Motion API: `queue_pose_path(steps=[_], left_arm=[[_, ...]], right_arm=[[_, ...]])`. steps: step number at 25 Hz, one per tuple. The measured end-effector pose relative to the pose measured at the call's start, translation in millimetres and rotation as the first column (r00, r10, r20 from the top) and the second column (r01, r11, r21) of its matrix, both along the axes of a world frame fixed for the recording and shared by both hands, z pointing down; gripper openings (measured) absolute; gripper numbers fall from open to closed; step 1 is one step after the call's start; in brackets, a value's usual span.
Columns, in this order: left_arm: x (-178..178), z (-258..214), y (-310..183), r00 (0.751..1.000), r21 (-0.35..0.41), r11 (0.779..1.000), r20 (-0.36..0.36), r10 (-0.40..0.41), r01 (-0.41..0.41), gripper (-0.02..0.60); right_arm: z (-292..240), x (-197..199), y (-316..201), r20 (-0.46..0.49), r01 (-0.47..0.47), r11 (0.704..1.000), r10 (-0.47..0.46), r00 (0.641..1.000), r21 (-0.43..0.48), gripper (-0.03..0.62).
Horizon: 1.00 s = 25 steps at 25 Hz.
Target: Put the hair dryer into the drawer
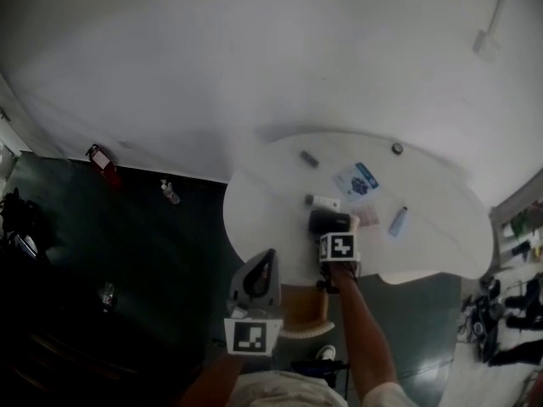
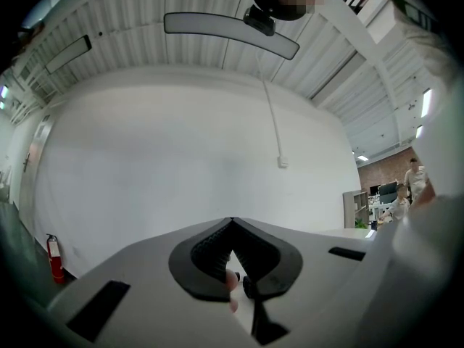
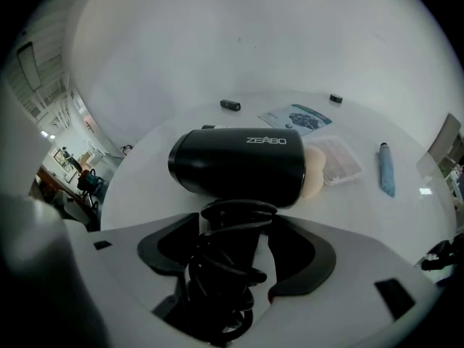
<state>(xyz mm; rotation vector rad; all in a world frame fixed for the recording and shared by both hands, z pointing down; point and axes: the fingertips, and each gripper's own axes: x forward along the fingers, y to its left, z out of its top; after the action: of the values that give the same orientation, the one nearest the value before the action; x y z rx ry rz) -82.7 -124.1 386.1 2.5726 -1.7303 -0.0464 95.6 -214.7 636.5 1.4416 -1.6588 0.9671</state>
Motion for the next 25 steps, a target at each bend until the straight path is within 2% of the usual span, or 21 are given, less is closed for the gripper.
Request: queue_pose_path(steps=[2,5,9,15,19,21,25], left_arm=[[-0.3,-1.5,-0.8,1.000,0.005,1.000,-0.008,-0.003,0.003,0.000],[0.3,-3.3,-1.8,1.000,0.008,1.000,-0.022,-0.007,0.008,0.000],[-0.4,-2.2,-2.0,1.000,0.007,1.000,-0.023,-0.008,0.008,0.000],[-4.6,-1.6,-2.3,1.000,0.008,1.000,-0.019,-0.020,0.020,0.000],[-8.5,-2.4,-2.3,0.999,0.018,0.999,-0.017,-0.029,0.029,0.000],[-9.1,-4.5,-2.6,0.999,0.030,0.999,-0.013,-0.029,0.029,0.000],[-10.0,-10.2,-1.0,0.999,0.049,0.998,-0.037,-0.033,0.035,0.000]], right_arm=[[-4.1,-3.1,-12.2,-0.030,0.024,0.999,-0.023,0.999,0.048,0.293],[2.7,-1.0,1.3,-0.043,-0.009,0.999,0.008,0.999,-0.034,0.291],[2.6,0.3,9.7,-0.009,-0.057,0.997,0.056,0.998,-0.056,0.270],[-1.1,3.8,8.5,0.014,-0.082,0.997,0.082,0.997,-0.008,0.249],[-1.0,-1.3,25.6,0.028,-0.073,0.997,0.074,0.997,-0.016,0.247],[-6.8,-1.5,29.5,0.034,-0.078,0.997,0.077,0.996,0.024,0.247],[-34.4,-5.8,28.3,0.053,-0.064,0.981,0.055,0.997,0.182,0.247]])
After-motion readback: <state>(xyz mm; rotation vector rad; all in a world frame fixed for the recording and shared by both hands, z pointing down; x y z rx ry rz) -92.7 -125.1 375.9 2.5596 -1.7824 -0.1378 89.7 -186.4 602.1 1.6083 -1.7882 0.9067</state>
